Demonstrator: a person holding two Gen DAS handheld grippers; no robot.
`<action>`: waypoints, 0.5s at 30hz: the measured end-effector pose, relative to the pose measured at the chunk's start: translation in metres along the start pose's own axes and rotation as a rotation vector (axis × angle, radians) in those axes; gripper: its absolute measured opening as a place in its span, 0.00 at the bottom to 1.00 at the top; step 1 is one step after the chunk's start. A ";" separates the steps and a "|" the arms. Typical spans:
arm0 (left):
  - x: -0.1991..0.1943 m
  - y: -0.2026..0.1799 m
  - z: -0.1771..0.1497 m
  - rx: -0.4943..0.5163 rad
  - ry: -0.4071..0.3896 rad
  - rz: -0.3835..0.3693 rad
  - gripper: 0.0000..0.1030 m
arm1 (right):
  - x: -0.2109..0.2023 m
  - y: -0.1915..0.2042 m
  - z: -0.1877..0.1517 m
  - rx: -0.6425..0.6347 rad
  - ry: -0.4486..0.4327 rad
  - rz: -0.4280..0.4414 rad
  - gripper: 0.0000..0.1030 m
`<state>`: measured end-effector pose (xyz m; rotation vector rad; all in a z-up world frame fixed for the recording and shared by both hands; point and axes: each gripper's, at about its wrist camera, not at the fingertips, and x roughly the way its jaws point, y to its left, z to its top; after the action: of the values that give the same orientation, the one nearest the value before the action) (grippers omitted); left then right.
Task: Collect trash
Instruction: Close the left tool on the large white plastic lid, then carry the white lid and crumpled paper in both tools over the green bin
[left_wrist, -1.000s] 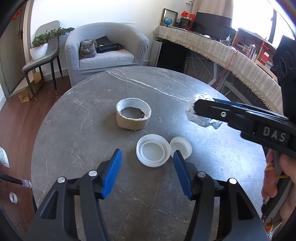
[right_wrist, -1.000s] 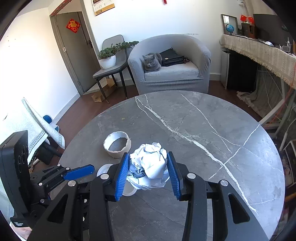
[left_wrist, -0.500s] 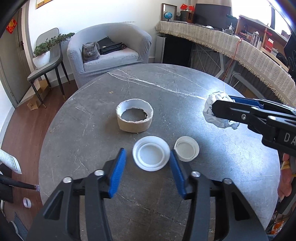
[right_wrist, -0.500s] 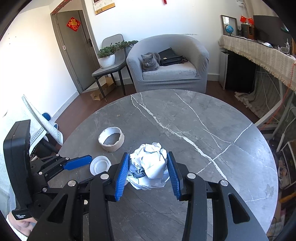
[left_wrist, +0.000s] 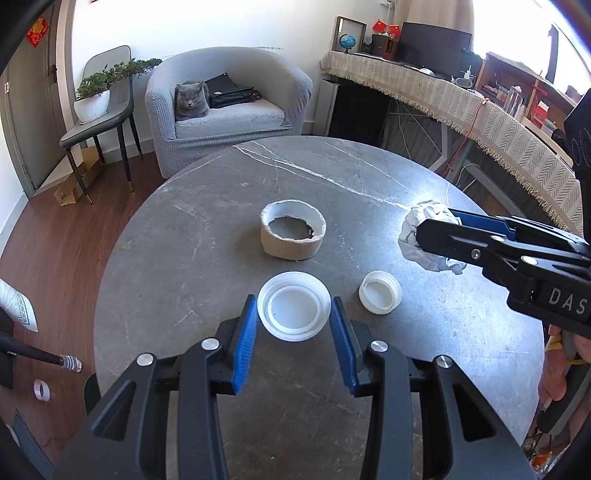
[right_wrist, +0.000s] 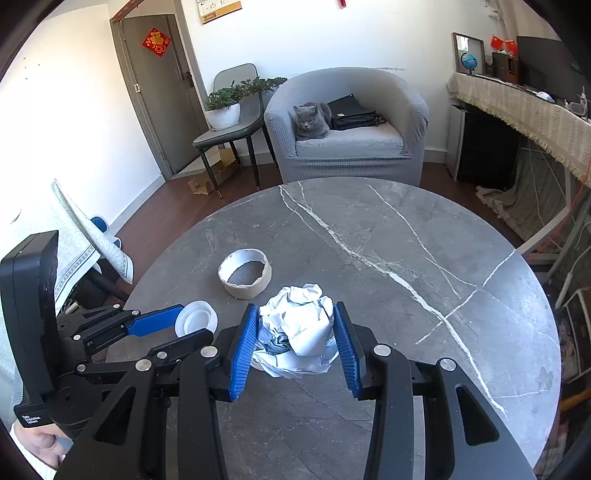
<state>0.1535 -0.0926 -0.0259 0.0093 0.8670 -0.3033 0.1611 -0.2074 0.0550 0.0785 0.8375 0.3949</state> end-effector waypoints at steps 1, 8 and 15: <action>-0.003 0.001 -0.002 -0.001 -0.002 0.002 0.41 | 0.000 0.003 0.000 -0.004 -0.001 0.004 0.41; -0.022 0.019 -0.007 -0.019 -0.024 0.009 0.41 | 0.007 0.027 0.000 -0.025 0.007 0.025 0.40; -0.039 0.038 -0.016 -0.042 -0.034 0.025 0.41 | 0.014 0.056 -0.002 -0.065 0.020 0.055 0.40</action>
<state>0.1277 -0.0440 -0.0111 -0.0239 0.8389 -0.2615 0.1513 -0.1507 0.0560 0.0378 0.8431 0.4750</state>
